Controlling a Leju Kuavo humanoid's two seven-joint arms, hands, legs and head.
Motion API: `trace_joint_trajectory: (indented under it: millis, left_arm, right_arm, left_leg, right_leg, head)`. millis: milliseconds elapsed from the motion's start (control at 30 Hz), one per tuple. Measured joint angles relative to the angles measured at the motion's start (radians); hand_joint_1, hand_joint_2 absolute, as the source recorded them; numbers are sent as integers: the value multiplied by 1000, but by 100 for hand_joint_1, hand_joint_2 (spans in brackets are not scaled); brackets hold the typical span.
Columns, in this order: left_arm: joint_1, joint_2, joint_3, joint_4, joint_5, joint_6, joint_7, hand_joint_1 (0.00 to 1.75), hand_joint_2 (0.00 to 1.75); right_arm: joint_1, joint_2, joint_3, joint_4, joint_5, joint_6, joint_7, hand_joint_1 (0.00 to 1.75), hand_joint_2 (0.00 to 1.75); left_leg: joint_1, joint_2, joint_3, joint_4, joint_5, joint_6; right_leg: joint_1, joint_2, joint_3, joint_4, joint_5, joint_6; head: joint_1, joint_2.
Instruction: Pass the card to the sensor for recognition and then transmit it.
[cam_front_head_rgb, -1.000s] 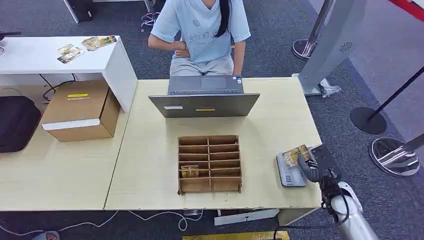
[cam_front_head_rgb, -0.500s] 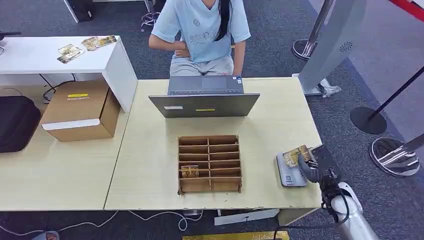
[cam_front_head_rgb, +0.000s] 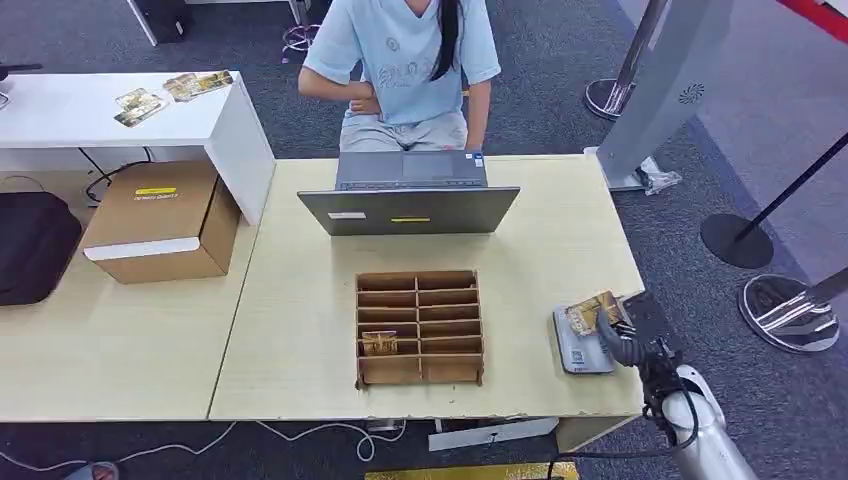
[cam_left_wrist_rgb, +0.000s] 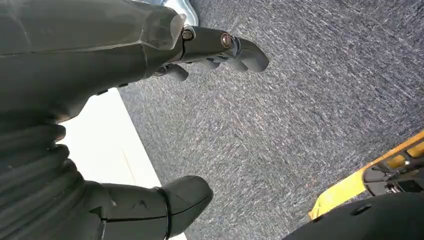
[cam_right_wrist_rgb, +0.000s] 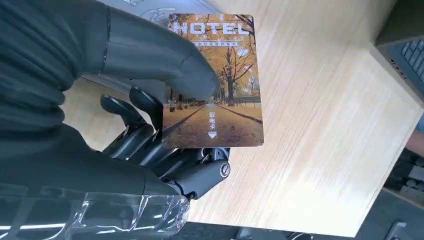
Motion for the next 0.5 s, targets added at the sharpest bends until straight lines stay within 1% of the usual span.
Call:
trace_joint_trajectory:
  millis: [500]
  left_arm:
    - [0,0,0,0,-17,-1,-5,0,175]
  right_arm:
    - [-28,0,11,47,-18,-2,-11,175,175]
  left_leg:
    - [0,0,0,0,0,0]
  right_leg:
    - [0,0,0,0,0,0]
  head:
    - [0,0]
